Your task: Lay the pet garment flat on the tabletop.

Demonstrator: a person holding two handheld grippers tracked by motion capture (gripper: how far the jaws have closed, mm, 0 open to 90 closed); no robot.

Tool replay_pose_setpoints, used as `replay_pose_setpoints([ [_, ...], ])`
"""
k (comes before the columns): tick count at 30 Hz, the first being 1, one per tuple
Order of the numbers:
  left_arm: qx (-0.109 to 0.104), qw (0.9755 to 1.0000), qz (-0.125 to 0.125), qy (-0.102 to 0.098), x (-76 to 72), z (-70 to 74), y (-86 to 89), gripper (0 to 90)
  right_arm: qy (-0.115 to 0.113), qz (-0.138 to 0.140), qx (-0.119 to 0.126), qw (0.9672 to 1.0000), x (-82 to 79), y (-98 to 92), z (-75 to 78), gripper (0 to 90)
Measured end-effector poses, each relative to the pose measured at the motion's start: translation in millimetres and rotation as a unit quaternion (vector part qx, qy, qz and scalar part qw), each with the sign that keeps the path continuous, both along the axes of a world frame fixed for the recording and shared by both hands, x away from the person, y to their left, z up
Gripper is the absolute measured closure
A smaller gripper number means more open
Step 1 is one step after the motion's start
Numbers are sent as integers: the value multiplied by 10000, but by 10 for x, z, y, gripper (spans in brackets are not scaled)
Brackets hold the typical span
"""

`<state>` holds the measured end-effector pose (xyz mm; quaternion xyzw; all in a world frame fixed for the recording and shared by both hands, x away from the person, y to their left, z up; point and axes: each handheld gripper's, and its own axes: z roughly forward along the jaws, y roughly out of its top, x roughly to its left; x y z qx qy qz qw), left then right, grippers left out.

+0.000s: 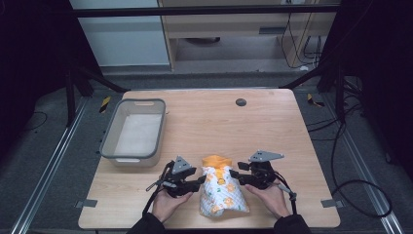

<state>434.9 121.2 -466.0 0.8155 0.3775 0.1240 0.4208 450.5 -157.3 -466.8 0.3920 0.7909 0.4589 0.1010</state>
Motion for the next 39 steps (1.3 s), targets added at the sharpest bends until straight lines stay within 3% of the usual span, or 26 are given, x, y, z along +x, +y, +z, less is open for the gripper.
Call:
replay_pose_setpoints([
  [5, 4, 9998, -109, 151, -3, -46, -70, 569, 171, 186, -42, 9997, 12, 57, -35, 602],
  [13, -13, 9983, -272, 522, 20, -134, -126, 722, 472, 426, -66, 9980, 24, 113, -61, 825],
  [17, -50, 9982, -303, 522, 13, -146, -137, 834, 512, 448, -41, 9977, 25, 114, -62, 853],
  [22, -64, 9984, -336, 450, -19, -98, -125, 867, 452, 410, 21, 9981, 10, 89, -28, 857],
  [31, -308, 9987, -395, 81, -126, 176, -65, 872, 67, 395, 270, 9988, -78, -10, 134, 856],
  [39, -340, 9987, -316, -199, -137, 371, -62, 871, -368, 278, 448, 9979, -125, -40, 320, 855],
])
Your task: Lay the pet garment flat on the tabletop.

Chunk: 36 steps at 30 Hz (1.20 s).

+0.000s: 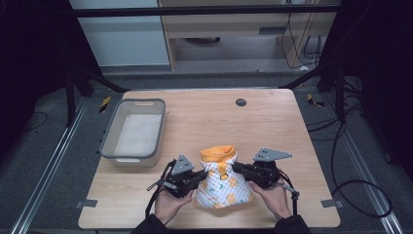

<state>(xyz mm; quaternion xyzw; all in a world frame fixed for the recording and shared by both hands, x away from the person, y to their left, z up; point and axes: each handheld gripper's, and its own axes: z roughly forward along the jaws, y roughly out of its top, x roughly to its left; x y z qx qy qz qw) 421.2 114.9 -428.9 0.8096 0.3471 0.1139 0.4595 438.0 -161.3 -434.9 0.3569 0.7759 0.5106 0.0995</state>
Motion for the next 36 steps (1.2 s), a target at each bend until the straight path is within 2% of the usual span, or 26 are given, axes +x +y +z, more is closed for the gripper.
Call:
replay_pose_setpoints([
  [3, -110, 9998, 57, -147, 1, 128, -1, 871, -117, 4, 55, 9999, -21, 0, 102, 855],
  [4, -110, 9998, 57, -147, 1, 128, -1, 871, -182, -14, 80, 9998, -24, -8, 135, 855],
  [5, -124, 9996, 71, -245, 5, 203, -17, 871, -234, -42, 114, 9997, -28, -18, 167, 855],
  [10, -129, 9986, 132, -486, 39, 384, -66, 870, -504, -242, 272, 9981, -25, -45, 319, 856],
  [12, -192, 9978, 197, -596, 70, 478, -88, 870, -647, -385, 342, 9966, 14, -32, 391, 856],
  [16, -143, 9955, 405, -839, 242, 627, -128, 868, -893, -654, 420, 9930, 160, 6, 455, 854],
  [18, -148, 9950, 541, -828, 370, 655, -150, 867, -956, -864, 457, 9906, 289, 40, 459, 851],
  [21, -237, 9928, 901, -759, 633, 639, -205, 845, -1066, -1256, 280, 9859, 508, 126, 432, 829],
  [22, -281, 9909, 1045, -802, 701, 623, -209, 814, -1092, -1394, 149, 9841, 582, 154, 414, 803],
  [24, -392, 9873, 1307, -809, 820, 581, -184, 661, -1099, -1645, -137, 9801, 715, 186, 364, 748],
  [25, -392, 9873, 1307, -809, 820, 581, -184, 609, -1036, -1749, -245, 9788, 766, 184, 338, 721],
  [26, -426, 9869, 1411, -660, 887, 540, -108, 564, -956, -1872, -315, 9772, 804, 159, 309, 711],
  [27, -446, 9869, 1413, -640, 893, 522, -68, 520, -913, -1909, -314, 9768, 813, 135, 297, 708],
  [29, -382, 9876, 1397, -604, 859, 474, 51, 503, -898, -1905, -240, 9773, 777, 58, 281, 694],
  [33, -212, 9880, 1415, -587, 758, 373, 262, 415, -893, -1728, -317, 9804, 623, -86, 270, 639],
  [36, -112, 9895, 1347, -514, 655, 280, 388, 367, -876, -1565, -378, 9831, 458, -208, 248, 591],
])
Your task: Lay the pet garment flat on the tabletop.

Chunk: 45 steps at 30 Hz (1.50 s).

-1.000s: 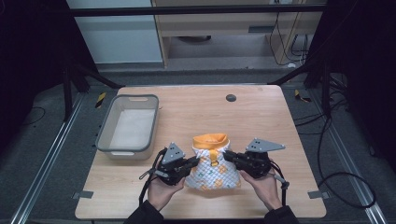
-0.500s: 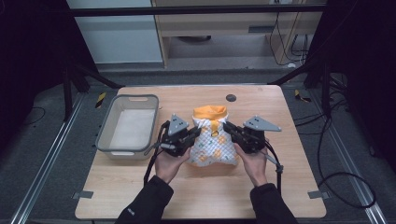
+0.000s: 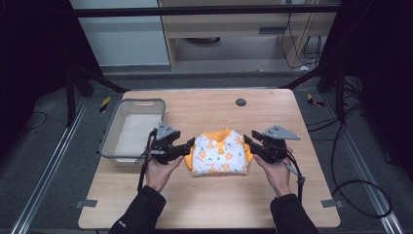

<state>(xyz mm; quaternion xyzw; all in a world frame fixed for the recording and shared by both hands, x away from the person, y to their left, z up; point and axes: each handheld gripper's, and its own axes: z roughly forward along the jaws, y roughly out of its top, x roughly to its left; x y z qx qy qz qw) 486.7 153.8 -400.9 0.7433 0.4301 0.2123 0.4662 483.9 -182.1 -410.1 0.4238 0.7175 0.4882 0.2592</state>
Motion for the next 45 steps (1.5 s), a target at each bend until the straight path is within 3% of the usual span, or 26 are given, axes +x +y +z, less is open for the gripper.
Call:
replay_pose_setpoints([
  [4, 315, 9994, -150, 40, -177, -138, 117, 352, 59, 152, -96, 9998, -192, -131, -66, 539],
  [7, 339, 9991, -239, 64, -308, -243, 167, 347, 180, 231, -69, 9995, -323, -225, -158, 500],
  [9, 339, 9990, -272, 87, -339, -272, 170, 347, 260, 250, -71, 9993, -368, -253, -207, 491],
  [11, 531, 9978, -366, 118, -442, -417, 154, 352, 414, 330, -118, 9985, -452, -289, -330, 475],
  [14, 688, 9964, -435, 232, -465, -543, 107, 366, 630, 420, -176, 9970, -494, -298, -465, 470],
  [20, 852, 9935, -557, 515, -449, -733, 35, 392, 857, 532, -284, 9945, -494, -265, -644, 467],
  [26, 935, 9918, -628, 603, -439, -807, -33, 435, 1022, 638, -478, 9916, -465, -201, -764, 470],
  [32, 1023, 9889, -740, 788, -396, -905, -142, 500, 1218, 750, -641, 9876, -372, -57, -858, 547],
  [39, 1040, 9868, -753, 982, -358, -943, -181, 635, 1356, 784, -856, 9839, -296, 67, -904, 606],
  [43, 1043, 9858, -786, 1053, -346, -949, -201, 700, 1382, 724, -892, 9837, -273, 74, -910, 641],
  [45, 1116, 9847, -816, 1061, -346, -946, -221, 791, 1452, 660, -915, 9830, -256, 76, -915, 698],
])
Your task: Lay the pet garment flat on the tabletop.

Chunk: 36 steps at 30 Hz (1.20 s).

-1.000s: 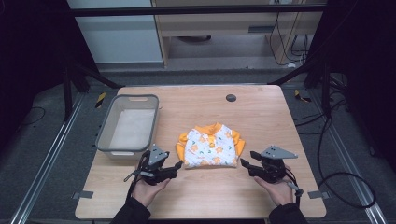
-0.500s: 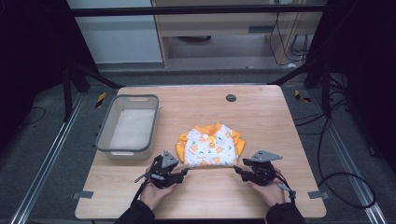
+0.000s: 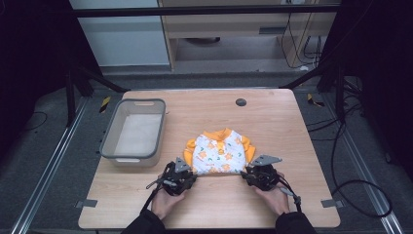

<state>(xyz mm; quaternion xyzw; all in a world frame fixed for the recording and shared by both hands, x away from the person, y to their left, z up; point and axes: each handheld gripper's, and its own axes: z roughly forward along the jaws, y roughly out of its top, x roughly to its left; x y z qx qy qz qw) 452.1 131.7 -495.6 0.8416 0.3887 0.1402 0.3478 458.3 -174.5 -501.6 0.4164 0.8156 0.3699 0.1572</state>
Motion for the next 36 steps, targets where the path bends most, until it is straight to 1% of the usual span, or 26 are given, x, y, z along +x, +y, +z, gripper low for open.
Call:
replay_pose_setpoints([
  [1, 30, 10000, -9, -6, -3, 4, -3, 829, 30, 8, -5, 10000, -1, 3, 3, 755],
  [3, -4, 10000, -36, -9, -15, 26, 2, 874, 24, 49, -24, 10000, -7, -3, 26, 829],
  [4, 9, 10000, -60, -13, -19, 48, 9, 880, 13, 47, 5, 10000, -13, -8, 44, 852],
  [5, -28, 10000, -55, -22, -24, 62, 11, 883, -17, 70, 64, 10000, -23, -19, 71, 864],
  [6, -66, 10000, -68, -23, -30, 84, 22, 885, -45, 80, 124, 9999, -28, -26, 88, 868],
  [7, -66, 10000, -68, -23, -30, 84, 22, 886, -45, 80, 124, 9999, -28, -26, 88, 868],
  [8, -99, 9999, -114, -46, -35, 115, 38, 886, -51, 91, 173, 9998, -42, -36, 117, 871],
  [10, -175, 9997, -148, -73, -53, 170, 54, 887, -123, 125, 345, 9993, -84, -60, 183, 876],
  [11, -245, 9995, -167, -70, -65, 200, 64, 888, -163, 151, 345, 9992, -97, -69, 207, 876],
  [13, -323, 9991, -229, -148, -98, 279, 88, 888, -231, 188, 414, 9987, -134, -87, 264, 876],
  [15, -496, 9982, -288, -191, -144, 376, 125, 888, -330, 242, 437, 9982, -178, -109, 337, 876],
  [19, -679, 9963, -418, -317, -229, 572, 195, 888, -497, 371, 643, 9960, -281, -151, 503, 876],
  [23, -865, 9940, -515, -421, -293, 756, 230, 888, -648, 478, 755, 9939, -363, -167, 675, 876],
  [25, -849, 9941, -570, -360, -292, 828, 228, 888, -703, 525, 826, 9927, -385, -171, 748, 874],
  [26, -810, 9944, -565, -378, -282, 854, 221, 888, -706, 541, 840, 9925, -379, -169, 778, 874],
  [29, -758, 9952, -513, -352, -180, 894, 209, 887, -705, 510, 837, 9927, -274, -153, 838, 874],
  [31, -861, 9951, -410, -264, -67, 908, 220, 887, -667, 441, 782, 9937, -161, -137, 837, 875],
  [32, -875, 9953, -351, -229, 1, 907, 219, 887, -630, 387, 765, 9943, -90, -134, 823, 875],
  [34, -818, 9962, -217, -194, 137, 888, 196, 887, -532, 230, 788, 9952, 60, -124, 770, 876],
  [36, -715, 9973, -90, -129, 268, 851, 162, 886, -454, 91, 702, 9965, 206, -99, 695, 875],
])
